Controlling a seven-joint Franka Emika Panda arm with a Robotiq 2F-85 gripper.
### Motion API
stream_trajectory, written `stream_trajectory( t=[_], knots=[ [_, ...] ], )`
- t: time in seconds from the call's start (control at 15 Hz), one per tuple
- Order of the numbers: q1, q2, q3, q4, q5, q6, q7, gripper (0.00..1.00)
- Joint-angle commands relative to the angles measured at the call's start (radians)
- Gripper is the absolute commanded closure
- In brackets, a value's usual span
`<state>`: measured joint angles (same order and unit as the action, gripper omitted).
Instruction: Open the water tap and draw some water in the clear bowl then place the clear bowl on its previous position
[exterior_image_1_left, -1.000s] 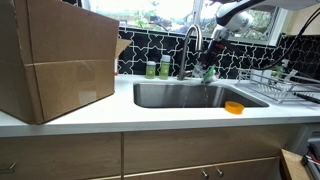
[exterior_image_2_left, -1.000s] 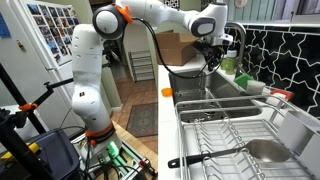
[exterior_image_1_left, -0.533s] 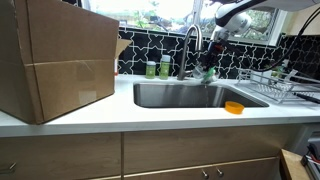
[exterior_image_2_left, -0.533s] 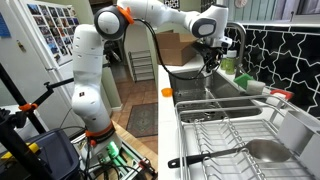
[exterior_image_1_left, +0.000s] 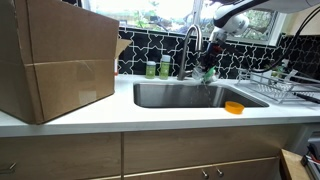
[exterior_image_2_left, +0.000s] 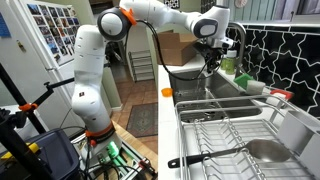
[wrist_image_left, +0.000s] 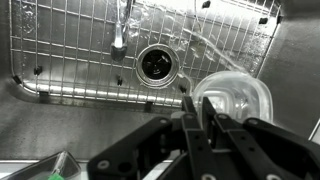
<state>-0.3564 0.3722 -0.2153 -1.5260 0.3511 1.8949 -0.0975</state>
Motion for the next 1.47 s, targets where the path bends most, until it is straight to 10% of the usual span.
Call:
stream_trajectory(
  t=[0.0,1.4],
  knots=[
    [-0.017,0.035,0.014,0.049,0.021,-0.047,0.025,0.97],
    [-0.025,0.076,0.026,0.1,0.025,-0.099,0.072,0.97]
  ],
)
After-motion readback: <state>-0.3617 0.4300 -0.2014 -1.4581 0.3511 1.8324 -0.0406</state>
